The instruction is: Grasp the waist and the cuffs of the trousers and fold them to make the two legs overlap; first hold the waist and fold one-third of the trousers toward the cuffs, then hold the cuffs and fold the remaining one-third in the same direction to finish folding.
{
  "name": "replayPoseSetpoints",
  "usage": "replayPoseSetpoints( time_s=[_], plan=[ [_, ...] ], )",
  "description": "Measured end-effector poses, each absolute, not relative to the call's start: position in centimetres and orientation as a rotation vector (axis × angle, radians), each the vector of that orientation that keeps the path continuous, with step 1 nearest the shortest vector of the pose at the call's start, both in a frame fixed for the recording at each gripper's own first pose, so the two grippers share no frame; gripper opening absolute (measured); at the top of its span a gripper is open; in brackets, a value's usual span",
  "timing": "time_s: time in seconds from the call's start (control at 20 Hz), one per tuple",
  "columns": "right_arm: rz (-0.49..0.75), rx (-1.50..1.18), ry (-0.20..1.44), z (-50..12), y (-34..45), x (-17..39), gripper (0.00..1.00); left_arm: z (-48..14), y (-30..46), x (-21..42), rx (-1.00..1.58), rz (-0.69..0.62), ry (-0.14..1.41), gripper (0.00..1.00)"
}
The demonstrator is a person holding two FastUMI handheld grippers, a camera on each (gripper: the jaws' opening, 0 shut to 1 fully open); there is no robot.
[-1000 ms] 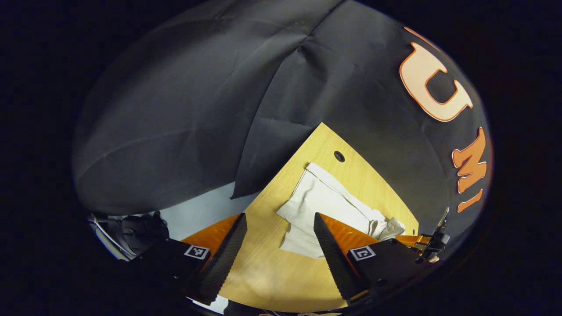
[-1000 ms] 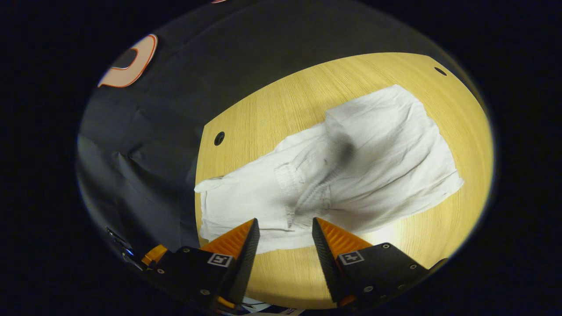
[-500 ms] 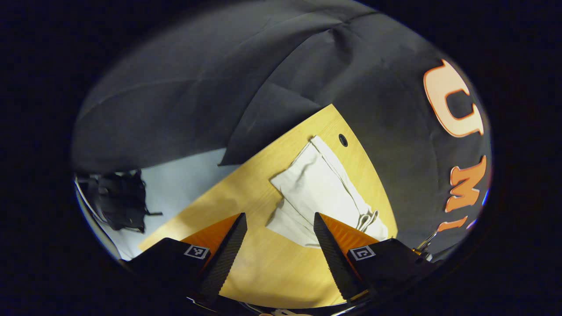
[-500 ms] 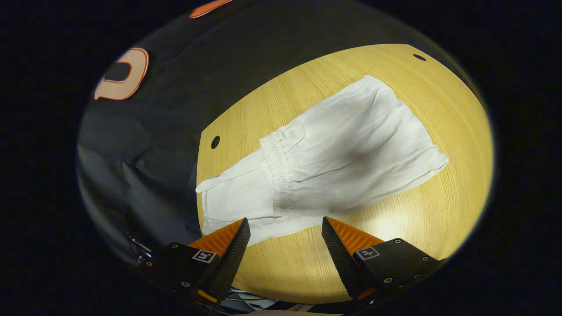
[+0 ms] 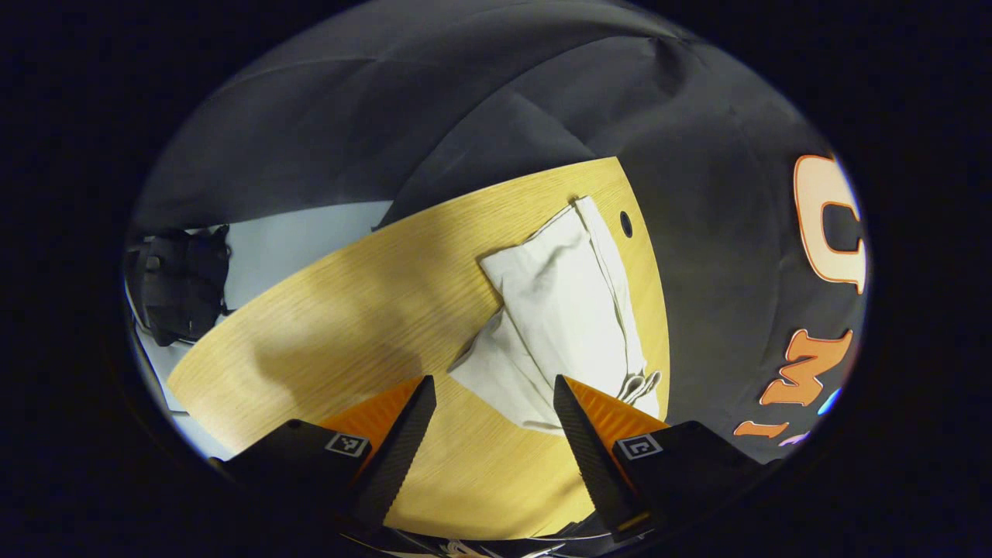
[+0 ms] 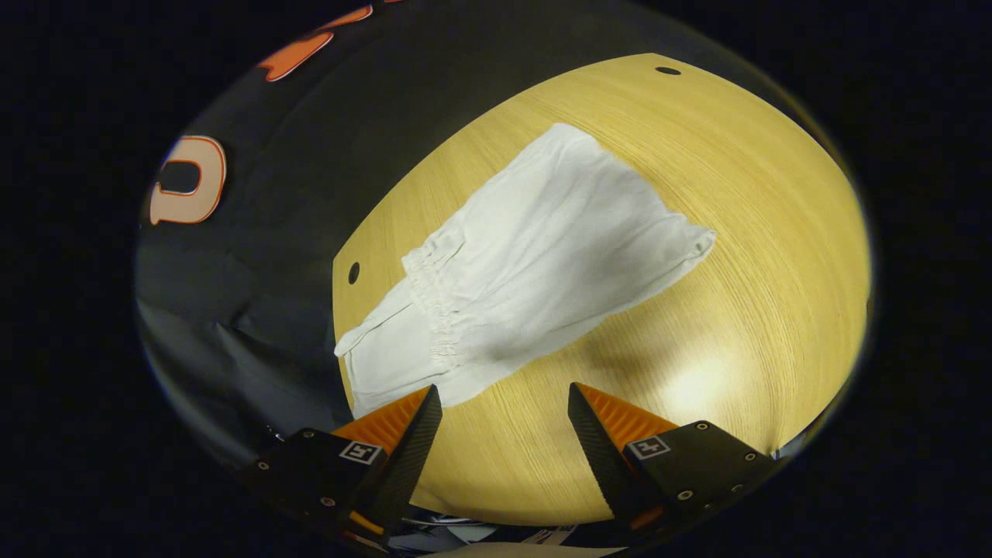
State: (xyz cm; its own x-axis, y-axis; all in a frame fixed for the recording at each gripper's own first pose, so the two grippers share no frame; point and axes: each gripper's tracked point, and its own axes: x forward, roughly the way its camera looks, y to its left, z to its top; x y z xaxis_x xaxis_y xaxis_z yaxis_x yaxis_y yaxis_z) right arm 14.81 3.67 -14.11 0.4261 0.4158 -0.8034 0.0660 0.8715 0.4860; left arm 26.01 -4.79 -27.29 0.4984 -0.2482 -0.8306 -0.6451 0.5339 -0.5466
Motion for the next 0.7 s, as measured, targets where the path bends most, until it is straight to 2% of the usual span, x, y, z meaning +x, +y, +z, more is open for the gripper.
replayPoseSetpoints(
  time_s=[0.6,0.7],
  plan=[
    [0.145,0.614,1.108,-14.1,-1.0,14.7,0.99,-29.4,-5.1,32.5,-1.026,0.307,1.042,0.98],
    [0.14,0.627,1.109,-14.2,-1.5,14.7,0.99,-30.8,-4.7,32.5,-0.983,0.341,1.089,0.55]
  ],
)
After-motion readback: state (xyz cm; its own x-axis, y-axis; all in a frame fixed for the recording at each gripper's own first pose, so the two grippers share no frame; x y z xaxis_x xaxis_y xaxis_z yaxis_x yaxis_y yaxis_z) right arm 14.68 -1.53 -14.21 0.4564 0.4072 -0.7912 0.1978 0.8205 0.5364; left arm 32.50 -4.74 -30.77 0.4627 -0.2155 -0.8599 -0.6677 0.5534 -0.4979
